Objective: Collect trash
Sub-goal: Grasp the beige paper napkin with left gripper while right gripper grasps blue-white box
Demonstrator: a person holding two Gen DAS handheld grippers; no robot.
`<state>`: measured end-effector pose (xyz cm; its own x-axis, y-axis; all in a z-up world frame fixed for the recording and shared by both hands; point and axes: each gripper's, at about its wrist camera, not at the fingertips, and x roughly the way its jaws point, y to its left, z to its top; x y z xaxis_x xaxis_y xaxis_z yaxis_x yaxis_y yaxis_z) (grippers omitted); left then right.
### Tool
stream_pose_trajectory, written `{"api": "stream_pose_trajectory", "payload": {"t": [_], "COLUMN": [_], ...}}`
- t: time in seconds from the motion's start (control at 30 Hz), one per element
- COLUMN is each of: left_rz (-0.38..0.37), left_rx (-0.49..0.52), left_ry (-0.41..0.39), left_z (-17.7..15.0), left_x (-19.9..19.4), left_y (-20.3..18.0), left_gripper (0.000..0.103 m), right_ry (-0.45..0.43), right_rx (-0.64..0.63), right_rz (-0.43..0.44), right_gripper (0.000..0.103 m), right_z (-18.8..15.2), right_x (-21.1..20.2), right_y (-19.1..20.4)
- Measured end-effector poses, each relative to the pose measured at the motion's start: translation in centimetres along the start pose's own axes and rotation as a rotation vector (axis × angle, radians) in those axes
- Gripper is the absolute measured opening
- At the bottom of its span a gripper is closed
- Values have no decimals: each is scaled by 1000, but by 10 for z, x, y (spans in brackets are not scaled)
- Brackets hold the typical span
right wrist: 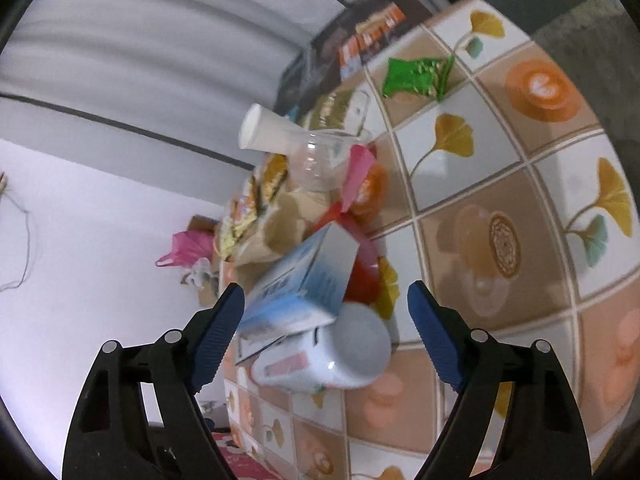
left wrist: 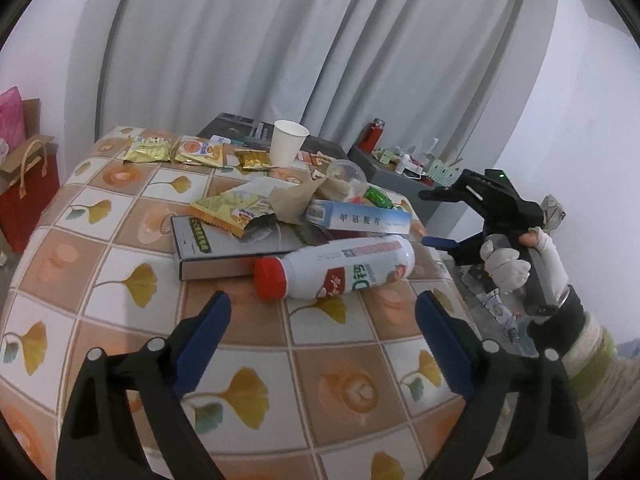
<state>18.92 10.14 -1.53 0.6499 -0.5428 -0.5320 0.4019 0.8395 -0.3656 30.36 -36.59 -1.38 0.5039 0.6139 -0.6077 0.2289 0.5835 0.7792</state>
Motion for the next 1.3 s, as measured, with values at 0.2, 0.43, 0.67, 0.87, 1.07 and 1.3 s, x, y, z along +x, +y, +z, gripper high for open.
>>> {"api": "stream_pose_trajectory", "payload": {"t": [0.2,0.43,0.67,0.87,1.07,1.3], "left_rz": [-8,8,49,-70,-109,-50], "left_rx": [7,18,156,152,116,49], "left_ry": [-9,11,59,201,349,460], "left_z": [16,38,87,126,135,133], "left_x": [20,46,89,149,199,234], "left_y": [4,12,15,20,16,21], "left_gripper": [81,66,56,56,54,22], "right_ry": [62,151,229,275,336,374], "right_rx": [45,57,81,97,120,125], "right_rz": [-5,17,55,79,108,120], "right_gripper": [80,76,71,69,67,56], "right_z": [12,21,28,36,41,48], "right_x": [21,42,52,62,73,85], "right_y": [-13,-22,-27,-29,-34,-36]}}
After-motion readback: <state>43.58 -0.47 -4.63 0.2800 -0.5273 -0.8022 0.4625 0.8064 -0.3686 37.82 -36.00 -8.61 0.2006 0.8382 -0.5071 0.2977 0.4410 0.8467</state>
